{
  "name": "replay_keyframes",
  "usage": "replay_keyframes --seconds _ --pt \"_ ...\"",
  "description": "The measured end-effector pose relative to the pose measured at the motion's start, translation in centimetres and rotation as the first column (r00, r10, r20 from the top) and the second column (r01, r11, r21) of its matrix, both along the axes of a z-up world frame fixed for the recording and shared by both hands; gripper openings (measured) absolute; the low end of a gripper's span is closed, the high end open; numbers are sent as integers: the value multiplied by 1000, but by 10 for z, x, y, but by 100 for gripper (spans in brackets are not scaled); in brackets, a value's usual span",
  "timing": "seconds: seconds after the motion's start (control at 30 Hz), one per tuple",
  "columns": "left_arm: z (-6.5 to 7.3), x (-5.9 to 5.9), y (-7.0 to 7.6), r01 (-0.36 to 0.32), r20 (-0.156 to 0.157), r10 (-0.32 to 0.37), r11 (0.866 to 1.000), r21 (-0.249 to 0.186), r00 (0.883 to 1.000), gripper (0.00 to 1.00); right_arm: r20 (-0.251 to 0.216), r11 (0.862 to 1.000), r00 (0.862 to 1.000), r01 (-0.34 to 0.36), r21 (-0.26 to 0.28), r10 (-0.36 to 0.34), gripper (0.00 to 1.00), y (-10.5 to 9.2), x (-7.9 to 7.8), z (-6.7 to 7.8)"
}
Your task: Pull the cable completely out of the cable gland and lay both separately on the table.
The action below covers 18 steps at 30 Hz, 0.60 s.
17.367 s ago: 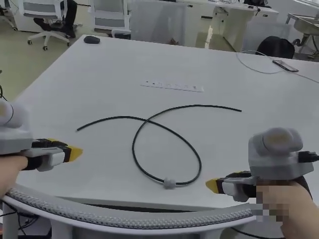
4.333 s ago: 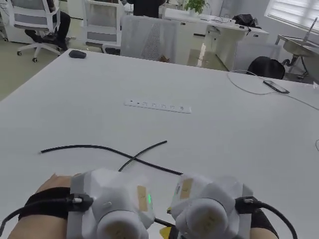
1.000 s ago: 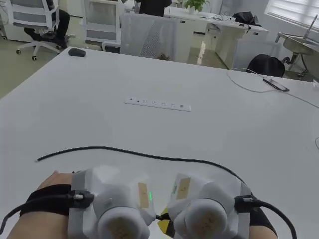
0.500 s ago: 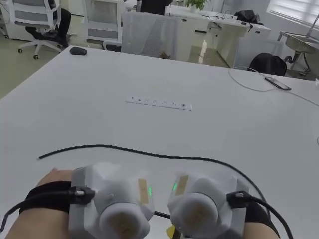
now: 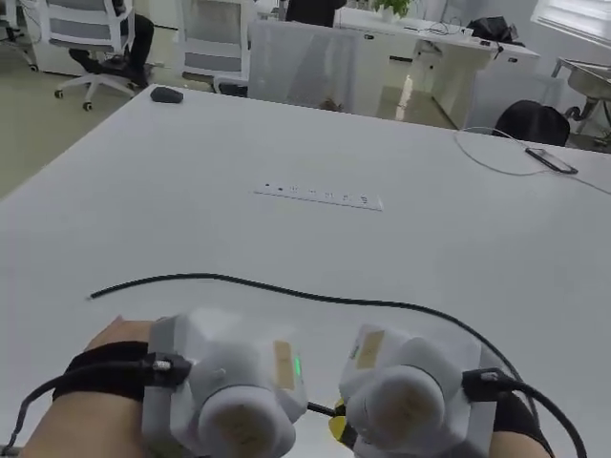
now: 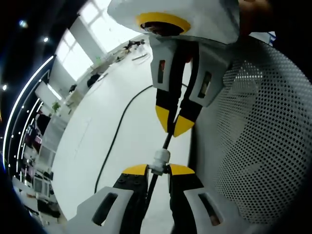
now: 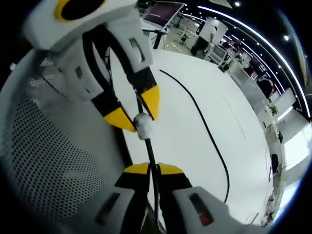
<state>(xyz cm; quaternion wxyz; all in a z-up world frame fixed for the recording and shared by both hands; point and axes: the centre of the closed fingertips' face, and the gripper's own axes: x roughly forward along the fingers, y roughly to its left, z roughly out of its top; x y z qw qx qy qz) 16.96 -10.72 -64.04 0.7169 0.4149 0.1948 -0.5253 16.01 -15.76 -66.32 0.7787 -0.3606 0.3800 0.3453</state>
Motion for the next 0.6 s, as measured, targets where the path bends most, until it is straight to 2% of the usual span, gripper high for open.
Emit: replay_keyframes --seconds 0.07,0.17,0.27,0.33,0.4,0.47,0.53,0.6 --pt "1 1 0 -5 1 5 1000 -5 1000 16 -15 998 1000 24 -50 -25 5 -10 0 -4" --pt "2 0 -1 0 9 0 1000 -4 1000 16 -9 999 1000 -15 -52 15 8 -5 -1 -3" --pt "1 -2 -1 11 6 -11 1000 2 1000 16 26 998 998 -64 14 64 22 12 0 4" --pt "1 -3 -3 20 7 -20 1000 1 1000 16 18 995 996 -93 29 93 23 18 -3 5" --pt "1 -4 -5 29 7 -29 1000 -2 1000 16 35 991 993 -116 59 114 25 25 -1 9" --pt "2 -6 -6 35 2 -35 999 -10 999 16 42 987 991 -128 97 124 23 32 -3 13" --pt "3 -8 -8 43 -2 -43 999 -23 999 16 32 986 991 -132 104 130 19 32 -6 12" --pt "0 -9 -7 48 -5 -48 999 -9 999 16 18 986 991 -135 98 134 10 30 -8 9"
